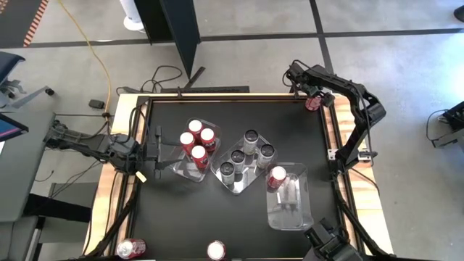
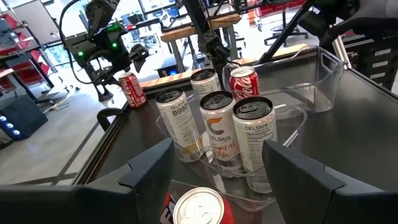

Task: Sort soda cans
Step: Put the red soda can into the right transparent bin

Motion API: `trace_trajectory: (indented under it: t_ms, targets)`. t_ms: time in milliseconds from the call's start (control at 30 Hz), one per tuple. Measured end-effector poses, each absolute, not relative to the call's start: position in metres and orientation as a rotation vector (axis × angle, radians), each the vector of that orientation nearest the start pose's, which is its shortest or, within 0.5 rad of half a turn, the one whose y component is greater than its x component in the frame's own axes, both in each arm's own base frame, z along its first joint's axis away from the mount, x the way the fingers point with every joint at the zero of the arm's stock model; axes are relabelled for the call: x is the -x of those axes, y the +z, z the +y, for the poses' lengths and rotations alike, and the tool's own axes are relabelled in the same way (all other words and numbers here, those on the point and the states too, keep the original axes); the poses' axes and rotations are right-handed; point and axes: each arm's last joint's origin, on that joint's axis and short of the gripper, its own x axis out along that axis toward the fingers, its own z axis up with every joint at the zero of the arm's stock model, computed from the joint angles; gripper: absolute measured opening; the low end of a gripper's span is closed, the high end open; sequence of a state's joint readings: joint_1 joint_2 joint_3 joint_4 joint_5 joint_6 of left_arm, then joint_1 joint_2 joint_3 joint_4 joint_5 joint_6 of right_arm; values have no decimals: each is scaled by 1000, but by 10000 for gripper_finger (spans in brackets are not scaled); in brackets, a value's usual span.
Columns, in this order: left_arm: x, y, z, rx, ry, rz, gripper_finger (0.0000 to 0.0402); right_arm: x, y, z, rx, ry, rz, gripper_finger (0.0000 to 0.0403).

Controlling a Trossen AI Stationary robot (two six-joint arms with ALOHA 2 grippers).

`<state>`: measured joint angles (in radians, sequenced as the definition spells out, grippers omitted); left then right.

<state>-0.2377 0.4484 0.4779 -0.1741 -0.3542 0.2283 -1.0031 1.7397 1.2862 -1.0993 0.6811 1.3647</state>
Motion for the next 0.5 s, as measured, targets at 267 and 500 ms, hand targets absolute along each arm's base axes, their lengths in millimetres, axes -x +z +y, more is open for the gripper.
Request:
trace_trajectory:
  t_ms: [267,500]
  targets:
    - [-118,271,-18,-270,100,151,239,-153,217,-273,-1023,-2256,536,400]
    - [-118,271,-18,-267,100,152,239,-154,213,-271,-996,-2260,530,400]
